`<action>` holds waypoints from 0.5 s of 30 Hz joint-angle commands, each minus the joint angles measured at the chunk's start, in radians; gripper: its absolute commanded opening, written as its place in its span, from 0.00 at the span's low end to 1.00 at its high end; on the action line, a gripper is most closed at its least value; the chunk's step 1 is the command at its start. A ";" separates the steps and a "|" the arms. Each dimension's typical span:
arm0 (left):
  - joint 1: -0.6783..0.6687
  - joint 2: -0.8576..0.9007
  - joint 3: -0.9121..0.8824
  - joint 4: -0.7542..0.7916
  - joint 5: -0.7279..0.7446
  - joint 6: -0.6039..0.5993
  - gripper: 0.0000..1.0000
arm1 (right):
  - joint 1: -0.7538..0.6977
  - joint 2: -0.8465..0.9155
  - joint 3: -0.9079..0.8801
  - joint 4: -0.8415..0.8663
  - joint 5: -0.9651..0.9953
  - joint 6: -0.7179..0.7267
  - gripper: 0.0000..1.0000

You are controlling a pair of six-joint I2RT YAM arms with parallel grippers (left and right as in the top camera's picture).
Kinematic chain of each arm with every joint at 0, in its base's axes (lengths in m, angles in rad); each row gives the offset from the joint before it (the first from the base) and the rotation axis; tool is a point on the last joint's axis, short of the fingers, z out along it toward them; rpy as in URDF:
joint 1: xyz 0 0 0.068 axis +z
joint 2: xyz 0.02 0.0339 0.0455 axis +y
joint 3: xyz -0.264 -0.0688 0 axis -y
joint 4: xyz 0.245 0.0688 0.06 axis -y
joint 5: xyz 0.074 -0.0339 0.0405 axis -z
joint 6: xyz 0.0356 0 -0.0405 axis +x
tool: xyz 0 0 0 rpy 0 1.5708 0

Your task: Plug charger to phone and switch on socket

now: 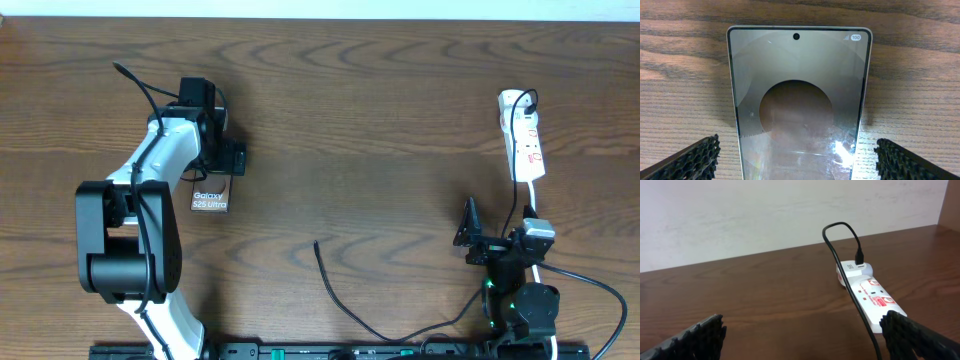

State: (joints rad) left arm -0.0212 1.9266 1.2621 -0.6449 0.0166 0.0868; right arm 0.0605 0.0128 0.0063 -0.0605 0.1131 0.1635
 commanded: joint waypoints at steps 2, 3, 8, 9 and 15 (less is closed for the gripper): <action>0.005 0.024 -0.016 0.004 -0.010 0.018 0.98 | 0.005 -0.006 -0.001 -0.003 0.011 -0.015 0.99; 0.005 0.026 -0.017 0.004 -0.009 0.018 0.98 | 0.005 -0.006 -0.001 -0.003 0.011 -0.015 0.99; 0.005 0.032 -0.017 0.004 -0.010 0.018 0.98 | 0.005 -0.006 -0.001 -0.003 0.011 -0.015 0.99; 0.005 0.034 -0.017 0.003 -0.010 0.018 0.98 | 0.005 -0.006 -0.001 -0.003 0.011 -0.015 0.99; 0.005 0.064 -0.017 0.003 -0.010 0.018 0.98 | 0.005 -0.006 -0.001 -0.003 0.011 -0.015 0.99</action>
State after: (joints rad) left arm -0.0212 1.9591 1.2549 -0.6418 0.0162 0.0872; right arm 0.0605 0.0128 0.0063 -0.0605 0.1131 0.1635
